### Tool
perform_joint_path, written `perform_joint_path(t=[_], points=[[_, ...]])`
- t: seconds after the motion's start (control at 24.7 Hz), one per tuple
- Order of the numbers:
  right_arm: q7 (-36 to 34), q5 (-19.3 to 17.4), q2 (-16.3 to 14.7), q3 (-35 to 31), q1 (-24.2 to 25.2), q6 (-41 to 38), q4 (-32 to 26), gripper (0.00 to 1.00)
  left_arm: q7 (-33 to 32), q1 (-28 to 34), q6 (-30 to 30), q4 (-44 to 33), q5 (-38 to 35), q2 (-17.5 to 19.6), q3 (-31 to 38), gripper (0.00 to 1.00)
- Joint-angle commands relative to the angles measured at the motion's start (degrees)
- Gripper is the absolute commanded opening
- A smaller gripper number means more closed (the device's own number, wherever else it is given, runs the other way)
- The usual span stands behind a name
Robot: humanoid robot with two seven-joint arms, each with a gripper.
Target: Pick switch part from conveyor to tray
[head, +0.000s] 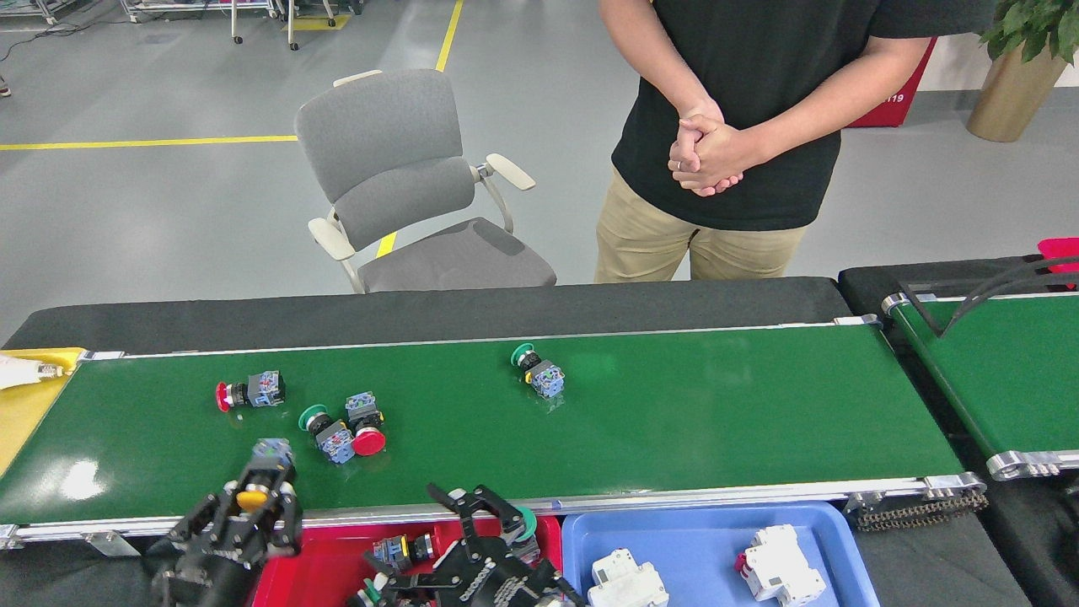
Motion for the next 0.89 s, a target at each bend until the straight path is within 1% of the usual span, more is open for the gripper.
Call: perform_joint_path(t=[0.0, 0.04, 0.12, 0.16, 0.2, 0.28, 0.32, 0.4, 0.44, 0.53, 0.57, 0.61, 0.65, 0.73, 0.77, 0.85], points=[[-2.44, -0.12, 0.05, -9.51, 3.85, 0.50, -3.18, 1.00, -0.32, 2.76, -8.84, -2.06, -0.21, -2.47, 0.03, 0.71], [-3.66, -0.12, 0.14, -15.21, 6.30, 0.85, -3.71, 1.00, -0.32, 3.90, -8.31, -2.06, -0.29, -4.40, 0.03, 0.99], [-4.63, -0.12, 0.14, -23.05, 9.47, 2.25, -3.71, 1.00, -0.32, 4.78, -7.25, -2.06, -0.29, -6.34, 0.20, 1.00], [-4.72, 0.06, 0.14, -25.86, 11.14, 3.48, -3.62, 1.00, -0.24, 4.78, -7.08, -2.06, -0.29, -6.69, 0.29, 1.00], [-4.72, 0.15, -0.13, -27.35, 12.72, 4.80, -3.62, 1.00, -0.24, 4.78, -6.90, -2.06, -0.29, -6.95, 0.38, 1.00], [-4.81, 0.59, -0.83, -28.14, 13.78, 7.35, -3.62, 1.00, 0.12, 4.52, -5.94, -2.14, -0.21, -7.22, 1.17, 1.00], [-4.81, 1.47, -1.71, -28.14, 13.87, 8.58, -3.71, 1.00, 0.29, 4.43, -3.56, -2.14, -0.12, -7.39, 2.49, 1.00], [-4.81, 3.13, -2.15, -28.05, 13.78, 9.90, -3.89, 1.00, 0.29, 4.08, 3.81, -2.14, -0.21, -7.31, 4.60, 1.00], [-5.07, 3.22, -2.32, -28.05, 13.78, 9.73, -4.24, 1.00, 0.38, 4.08, 8.47, -2.14, -0.38, -7.04, 5.65, 1.00], [-5.34, 3.22, -2.85, -28.05, 13.87, 9.20, -4.24, 1.00, 0.55, 3.99, 15.07, -2.14, -1.08, -6.51, 8.64, 1.00], [-5.34, 3.22, -3.91, -28.05, 14.04, 8.23, -4.33, 1.00, 1.61, 3.82, 17.27, -2.14, -2.58, -6.25, 10.22, 1.00], [-5.34, 2.87, -5.40, -28.05, 14.04, 6.21, -4.24, 1.00, 3.81, 3.73, 18.85, -2.14, -4.78, -5.90, 11.63, 1.00], [-5.42, 1.73, -6.63, -28.23, 14.04, 3.32, -4.24, 1.00, 5.65, 3.73, 19.73, -2.14, -6.62, -5.37, 12.51, 1.00], [-5.34, -3.10, -8.12, -29.63, 14.04, -2.05, -4.24, 1.00, 6.36, 3.64, 19.90, -2.06, -7.15, -4.58, 13.21, 1.00], [-5.34, -4.51, -8.39, -30.25, 13.96, -3.90, -4.24, 1.00, 6.36, 3.64, 19.82, -2.06, -7.15, -4.32, 13.21, 1.00], [-5.34, -5.48, -8.48, -30.69, 13.87, -6.97, -4.24, 1.00, 6.27, 3.29, 19.55, -1.88, -7.15, -4.05, 13.21, 1.00]])
